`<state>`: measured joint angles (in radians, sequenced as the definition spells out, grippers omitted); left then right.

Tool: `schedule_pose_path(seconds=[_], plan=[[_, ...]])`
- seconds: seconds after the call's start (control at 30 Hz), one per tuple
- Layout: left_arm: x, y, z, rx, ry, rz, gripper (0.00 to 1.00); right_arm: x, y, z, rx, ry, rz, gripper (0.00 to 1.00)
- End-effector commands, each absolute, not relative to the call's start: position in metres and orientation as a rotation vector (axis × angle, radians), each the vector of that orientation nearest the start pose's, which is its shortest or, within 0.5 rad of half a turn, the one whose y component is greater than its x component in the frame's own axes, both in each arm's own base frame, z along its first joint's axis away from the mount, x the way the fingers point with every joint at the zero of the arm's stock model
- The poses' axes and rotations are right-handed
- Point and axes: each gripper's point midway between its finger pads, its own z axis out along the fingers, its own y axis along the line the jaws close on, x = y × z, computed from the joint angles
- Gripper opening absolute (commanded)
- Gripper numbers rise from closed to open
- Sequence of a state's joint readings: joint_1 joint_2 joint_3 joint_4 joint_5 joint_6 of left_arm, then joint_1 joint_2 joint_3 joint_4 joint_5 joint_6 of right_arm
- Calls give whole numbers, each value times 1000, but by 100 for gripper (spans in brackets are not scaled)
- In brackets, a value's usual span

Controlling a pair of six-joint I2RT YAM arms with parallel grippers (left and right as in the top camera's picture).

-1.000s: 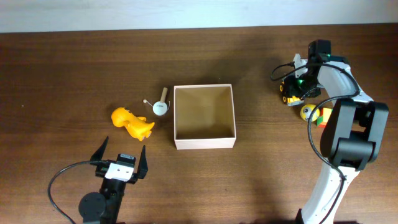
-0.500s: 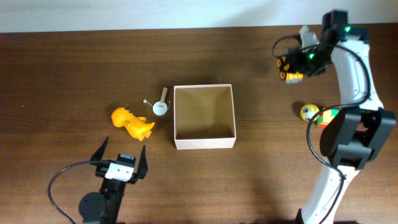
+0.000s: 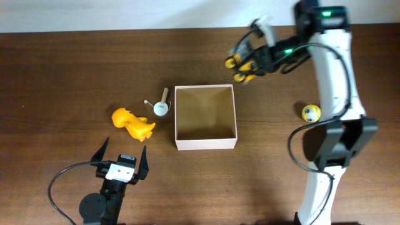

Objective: Pack container
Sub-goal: 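Carry the truck with the right gripper over the pink box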

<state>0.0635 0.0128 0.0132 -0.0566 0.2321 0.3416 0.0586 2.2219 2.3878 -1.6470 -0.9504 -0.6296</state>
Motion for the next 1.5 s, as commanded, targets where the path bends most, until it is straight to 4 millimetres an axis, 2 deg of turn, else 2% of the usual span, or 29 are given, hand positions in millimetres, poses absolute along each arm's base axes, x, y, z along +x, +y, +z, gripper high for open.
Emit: schedule_pose_path(seconds=[0.0, 0.1, 0.27, 0.33, 0.5, 0.6, 0.73, 0.83, 0.97, 1.13, 1.47], plan=[[244, -23, 162, 407, 1577, 135, 99, 396, 207, 240, -1118, 2374, 1151, 51], [244, -23, 162, 407, 1577, 135, 99, 388, 227, 220, -1171, 2511, 976, 51], [244, -23, 162, 407, 1577, 135, 99, 388, 249, 195, -1149, 2663, 617, 53], [244, -23, 162, 407, 1577, 135, 99, 388, 257, 190, -1101, 2700, 533, 56], [244, -23, 162, 407, 1577, 135, 99, 390, 268, 177, -912, 2790, 400, 56], [244, -23, 162, 407, 1577, 135, 99, 389, 274, 162, -801, 2846, 389, 56], [244, -23, 162, 407, 1577, 135, 99, 386, 281, 132, -670, 2919, 392, 56], [244, -23, 162, 407, 1577, 135, 99, 382, 287, 108, -609, 2955, 394, 56], [244, -23, 162, 407, 1577, 135, 99, 378, 295, 90, -572, 2963, 403, 56], [244, -23, 162, 407, 1577, 135, 99, 379, 304, 82, -489, 2963, 403, 56], [244, -23, 162, 407, 1577, 135, 99, 394, 307, 84, -237, 2930, 362, 56]])
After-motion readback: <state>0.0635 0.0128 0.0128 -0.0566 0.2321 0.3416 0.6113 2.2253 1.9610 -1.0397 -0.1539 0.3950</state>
